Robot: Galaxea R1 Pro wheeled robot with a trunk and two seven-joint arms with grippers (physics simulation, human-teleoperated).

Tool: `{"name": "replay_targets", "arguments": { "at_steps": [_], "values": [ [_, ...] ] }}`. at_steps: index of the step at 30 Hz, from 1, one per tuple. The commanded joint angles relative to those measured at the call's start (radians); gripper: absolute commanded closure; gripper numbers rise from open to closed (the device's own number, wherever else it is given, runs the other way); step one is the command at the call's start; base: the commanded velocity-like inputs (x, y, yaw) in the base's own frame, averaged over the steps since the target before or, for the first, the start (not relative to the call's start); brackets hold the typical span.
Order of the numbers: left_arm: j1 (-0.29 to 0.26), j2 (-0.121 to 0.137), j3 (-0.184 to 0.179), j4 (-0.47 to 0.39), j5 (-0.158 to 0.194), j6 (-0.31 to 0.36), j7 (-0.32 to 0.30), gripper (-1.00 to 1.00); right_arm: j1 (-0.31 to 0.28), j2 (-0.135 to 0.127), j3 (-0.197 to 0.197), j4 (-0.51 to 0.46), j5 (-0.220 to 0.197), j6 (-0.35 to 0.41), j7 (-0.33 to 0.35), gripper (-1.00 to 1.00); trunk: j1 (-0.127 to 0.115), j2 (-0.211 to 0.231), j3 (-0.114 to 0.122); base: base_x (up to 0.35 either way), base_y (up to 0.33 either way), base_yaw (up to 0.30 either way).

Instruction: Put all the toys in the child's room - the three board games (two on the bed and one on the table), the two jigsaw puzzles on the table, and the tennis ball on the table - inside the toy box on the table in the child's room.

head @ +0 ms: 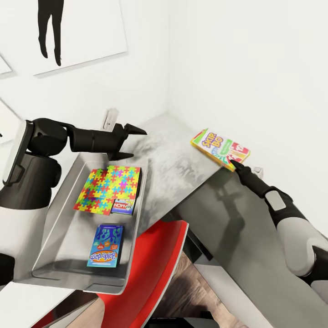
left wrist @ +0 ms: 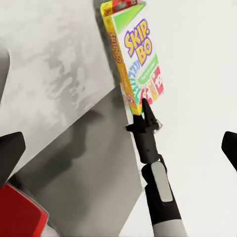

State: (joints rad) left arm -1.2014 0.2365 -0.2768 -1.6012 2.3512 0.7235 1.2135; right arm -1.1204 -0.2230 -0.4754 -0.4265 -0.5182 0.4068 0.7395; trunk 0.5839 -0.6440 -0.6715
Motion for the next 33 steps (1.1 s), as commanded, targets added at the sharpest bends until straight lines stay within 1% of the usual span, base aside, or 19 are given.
{"name": "replay_targets", "arguments": {
  "at_steps": [1, 4, 8, 9, 10, 11, 12, 14, 15, 16, 18, 21, 24, 27, 28, 33],
  "values": [
    [0.007, 0.002, 0.004, 0.0, 0.005, 0.005, 0.001, -1.0, 0.0, -0.001, 0.006, -0.01, -0.002, 0.009, 0.017, 1.0, 0.0, -0.001, -0.001, 0.0, 0.0, 0.0],
    [0.018, 0.007, 0.016, 0.0, 0.005, 0.006, -0.015, -1.0, 0.002, -0.002, 0.026, -0.027, -0.002, 0.028, 0.049, 1.0, 0.0, -0.001, -0.001, 0.0, 0.0, 0.0],
    [0.024, 0.01, 0.039, -0.001, 0.005, 0.007, -0.049, -1.0, 0.004, -0.004, 0.057, -0.058, -0.001, 0.119, 0.099, 1.0, 0.0, -0.001, -0.001, 0.0, 0.0, 0.0],
    [0.025, 0.011, 0.042, -0.001, 0.004, 0.007, -0.055, -1.0, 0.004, -0.004, 0.062, -0.071, -0.001, 0.146, 0.108, 1.0, 0.0, -0.001, -0.001, 0.0, 0.0, 0.0],
    [0.025, 0.011, 0.042, -0.001, 0.004, 0.007, -0.055, -1.0, 0.004, -0.004, 0.062, -0.071, -0.001, 0.146, 0.108, 1.0, 0.0, -0.001, -0.001, 0.0, 0.0, 0.0],
    [0.025, 0.011, 0.045, -0.001, 0.003, 0.007, -0.061, -1.0, 0.005, -0.005, 0.066, -0.088, -0.001, 0.172, 0.119, 1.0, 0.0, -0.001, -0.001, 0.0, 0.0, 0.0],
    [0.026, 0.011, 0.049, -0.001, 0.001, 0.008, -0.069, -1.0, 0.014, -0.005, 0.073, -0.132, -0.001, 0.221, 0.147, 1.0, 0.0, -0.001, -0.001, 0.0, 0.0, 0.0],
    [0.026, 0.012, 0.052, -0.002, 0.0, 0.008, -0.074, -1.0, 0.038, -0.006, 0.078, -0.186, 0.0, 0.263, 0.183, 1.0, 0.0, -0.001, -0.001, 0.0, 0.0, 0.0],
    [0.026, 0.012, 0.053, -0.002, -0.001, 0.008, -0.076, -1.0, 0.054, -0.006, 0.079, -0.218, 0.0, 0.282, 0.204, 1.0, 0.0, -0.001, -0.001, 0.0, 0.0, 0.0],
    [0.026, 0.012, 0.053, -0.002, -0.001, 0.008, -0.076, -1.0, 0.054, -0.006, 0.079, -0.218, 0.0, 0.282, 0.204, 1.0, 0.0, -0.001, -0.001, 0.0, 0.0, 0.0],
    [0.024, 0.012, 0.054, -0.002, -0.001, 0.008, -0.079, -1.0, 0.088, -0.007, 0.082, -0.29, 0.0, 0.318, 0.244, 1.0, 0.0, -0.001, -0.001, 0.0, 0.0, 0.0],
    [0.021, 0.01, 0.056, -0.002, -0.002, 0.007, -0.084, -1.0, 0.138, -0.007, 0.085, -0.402, 0.0, 0.376, 0.281, 1.0, 0.0, -0.001, -0.001, 0.0, 0.0, 0.0],
    [0.021, 0.01, 0.059, -0.004, -0.003, 0.007, -0.101, -1.0, 0.186, -0.008, 0.086, -0.497, 0.001, 0.444, 0.3, 1.0, 0.0, -0.001, 0.002, 0.0, 0.0, 0.0],
    [0.023, 0.012, 0.069, -0.005, -0.004, 0.007, -0.133, -1.0, 0.226, -0.01, 0.084, -0.567, 0.002, 0.492, 0.31, 1.0, 0.0, -0.001, 0.005, 0.0, 0.0, 0.0],
    [0.023, 0.012, 0.069, -0.005, -0.004, 0.007, -0.133, -1.0, 0.226, -0.01, 0.084, -0.567, 0.002, 0.492, 0.31, 1.0, 0.0, -0.001, 0.006, 0.0, 0.0, 0.0],
    [0.024, 0.013, 0.078, -0.006, -0.012, 0.008, -0.181, -1.0, 0.26, -0.024, 0.083, -0.643, 0.002, 0.527, 0.316, 1.0, 0.0, -0.001, 0.013, -0.069, 0.0, 0.0]
  ]
}}
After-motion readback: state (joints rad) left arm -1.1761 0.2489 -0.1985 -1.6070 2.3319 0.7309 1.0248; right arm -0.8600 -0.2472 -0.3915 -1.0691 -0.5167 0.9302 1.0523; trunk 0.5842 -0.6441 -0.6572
